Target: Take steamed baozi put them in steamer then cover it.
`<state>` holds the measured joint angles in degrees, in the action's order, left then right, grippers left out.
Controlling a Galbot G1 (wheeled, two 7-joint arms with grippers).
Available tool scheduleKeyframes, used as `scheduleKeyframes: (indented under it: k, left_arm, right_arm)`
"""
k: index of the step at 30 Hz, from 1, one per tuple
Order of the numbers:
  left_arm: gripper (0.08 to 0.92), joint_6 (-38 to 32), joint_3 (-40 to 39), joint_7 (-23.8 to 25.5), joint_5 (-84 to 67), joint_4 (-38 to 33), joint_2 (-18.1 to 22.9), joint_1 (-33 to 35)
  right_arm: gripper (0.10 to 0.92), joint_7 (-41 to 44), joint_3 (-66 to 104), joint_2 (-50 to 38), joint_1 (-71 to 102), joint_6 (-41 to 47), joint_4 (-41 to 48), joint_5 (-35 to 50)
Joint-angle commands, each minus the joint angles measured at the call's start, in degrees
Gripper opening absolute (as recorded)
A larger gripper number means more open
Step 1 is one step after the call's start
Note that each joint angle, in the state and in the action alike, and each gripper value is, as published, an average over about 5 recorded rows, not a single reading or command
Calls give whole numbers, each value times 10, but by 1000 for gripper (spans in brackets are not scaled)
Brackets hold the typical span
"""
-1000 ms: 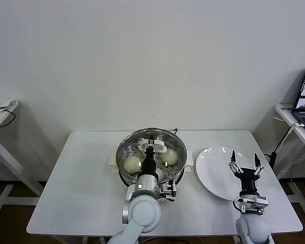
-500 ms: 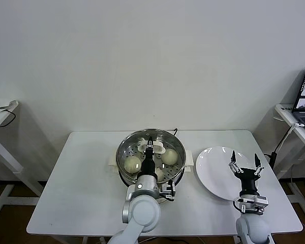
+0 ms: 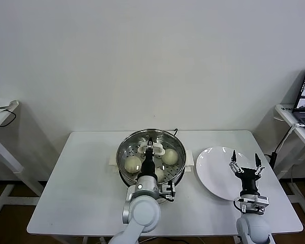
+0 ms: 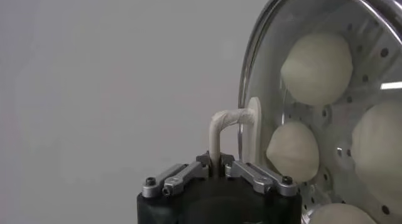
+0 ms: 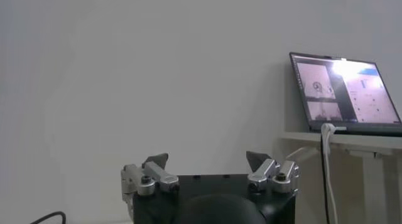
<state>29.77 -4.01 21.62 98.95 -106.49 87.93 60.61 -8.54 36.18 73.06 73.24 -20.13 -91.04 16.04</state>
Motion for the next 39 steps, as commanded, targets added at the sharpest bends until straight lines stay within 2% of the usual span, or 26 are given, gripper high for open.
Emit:
scheduleKeyframes:
  k: [1,10,15,18,24,29,32,34,37,39]
  left_arm:
    - [280,-2,0,-6,-2,-2,2,2]
    - [539,0,-2,-5,-13,-40,-8,16]
    - [710,7,-3,0,-45,-85,-32,30]
    - [784,10,-3,3,-68,-114,-50,42]
    - [822,9,9,5,-120,-181,-87,70]
    - [823,-28,54,-3,-285,-253,-141,111]
    - [823,-66,136,-68,-448,-282,-151,153]
    - [823,-110,201,-146,-579,-282,-142,177]
    - [823,-196,294,-237,-741,-248,-120,191]
    - [823,-246,348,-257,-823,-213,-116,192]
  right_arm:
    - [823,0,0,0,0,-1,1,0]
    - [823,0,0,-2,0,-1,0,-1]
    - [823,0,0,-4,0,-1,-2,-1]
    - [823,0,0,-7,-2,-1,-4,0]
    - [823,-1,-1,-12,-3,2,-10,-3]
    - [823,-10,-9,-18,4,29,-29,-1]
    - [823,-15,-16,-22,13,63,-52,15]
    - [823,-10,-18,-25,21,77,-66,27]
    - [823,11,-18,-28,34,95,-87,61]
    - [823,21,-18,-30,41,105,-97,89]
